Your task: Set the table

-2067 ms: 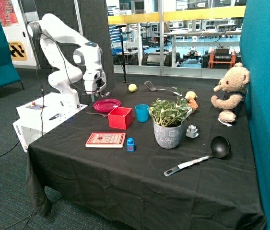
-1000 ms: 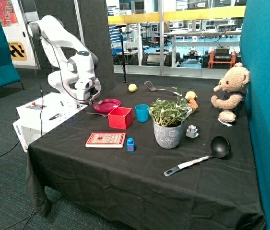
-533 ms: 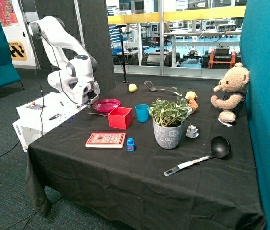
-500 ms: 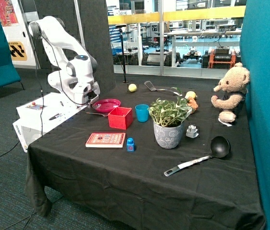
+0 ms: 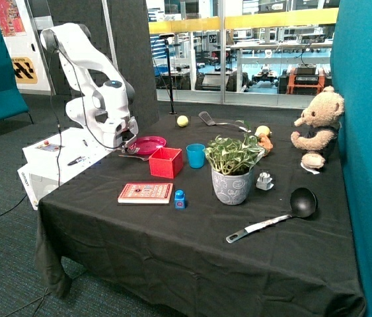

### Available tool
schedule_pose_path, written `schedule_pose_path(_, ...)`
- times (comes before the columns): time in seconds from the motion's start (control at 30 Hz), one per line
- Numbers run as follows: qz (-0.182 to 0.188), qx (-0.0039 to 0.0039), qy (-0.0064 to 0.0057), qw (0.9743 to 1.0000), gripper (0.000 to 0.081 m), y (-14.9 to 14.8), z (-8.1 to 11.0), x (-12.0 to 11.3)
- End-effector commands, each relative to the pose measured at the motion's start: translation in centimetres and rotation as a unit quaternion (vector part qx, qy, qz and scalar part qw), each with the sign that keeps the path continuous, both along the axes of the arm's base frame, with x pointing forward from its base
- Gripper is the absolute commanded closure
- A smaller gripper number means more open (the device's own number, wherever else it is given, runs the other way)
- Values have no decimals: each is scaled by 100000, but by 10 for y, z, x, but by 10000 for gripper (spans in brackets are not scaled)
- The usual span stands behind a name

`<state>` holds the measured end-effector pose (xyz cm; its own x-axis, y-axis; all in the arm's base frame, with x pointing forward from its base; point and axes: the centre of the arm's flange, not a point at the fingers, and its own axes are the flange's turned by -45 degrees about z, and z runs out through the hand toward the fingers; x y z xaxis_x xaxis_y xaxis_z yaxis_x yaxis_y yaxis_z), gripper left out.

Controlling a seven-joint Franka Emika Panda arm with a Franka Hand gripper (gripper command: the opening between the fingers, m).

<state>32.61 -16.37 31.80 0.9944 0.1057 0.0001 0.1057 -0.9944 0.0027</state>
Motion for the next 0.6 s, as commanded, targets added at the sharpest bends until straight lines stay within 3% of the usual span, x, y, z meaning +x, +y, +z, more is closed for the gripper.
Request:
schedule_pose_path(0.0, 394, 134, 20, 99999, 808, 4, -8, 6)
schedule_pose_path(0.57, 1421, 134, 21, 99990, 808, 14, -24, 10)
